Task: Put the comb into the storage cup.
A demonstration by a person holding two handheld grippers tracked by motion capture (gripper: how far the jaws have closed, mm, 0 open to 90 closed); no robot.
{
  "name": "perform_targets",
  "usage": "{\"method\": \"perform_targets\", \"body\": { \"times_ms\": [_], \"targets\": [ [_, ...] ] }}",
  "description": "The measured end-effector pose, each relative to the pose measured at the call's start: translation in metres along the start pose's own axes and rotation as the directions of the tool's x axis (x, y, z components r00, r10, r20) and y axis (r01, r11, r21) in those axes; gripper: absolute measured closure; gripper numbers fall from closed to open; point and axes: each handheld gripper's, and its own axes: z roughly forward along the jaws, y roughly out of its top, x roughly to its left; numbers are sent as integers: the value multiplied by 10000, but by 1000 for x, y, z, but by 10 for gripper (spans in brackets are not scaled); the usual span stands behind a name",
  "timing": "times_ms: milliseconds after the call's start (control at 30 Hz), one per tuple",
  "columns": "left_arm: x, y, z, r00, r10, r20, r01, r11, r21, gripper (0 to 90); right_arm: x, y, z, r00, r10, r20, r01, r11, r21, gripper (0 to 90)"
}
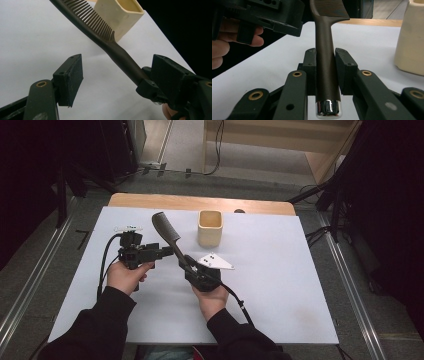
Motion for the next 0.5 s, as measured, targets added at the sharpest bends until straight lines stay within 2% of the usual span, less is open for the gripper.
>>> {"method": "perform_targets", "body": {
  "times_ms": [67, 267, 400, 500],
  "targets": [
    [-1, 0, 2, 9999, 16, -120, -16, 10000, -31, 267, 0, -1, 1, 9999, 99, -18, -99, 9999, -22, 703],
    [0, 3, 7, 9991, -375, -188, 371, 9991, -193, 289, 3, 0, 4, 9999, 129, 21, -129, 9999, -104, 703],
    [-1, 4, 10, 9985, -495, -227, 488, 9983, -325, 303, 5, 1, 5, 9998, 180, 47, -180, 9997, -152, 703],
    [-2, 4, 13, 9979, -616, -222, 611, 9979, -235, 316, 6, 2, 7, 9999, 108, 34, -107, 9999, -126, 702]
  ]
}}
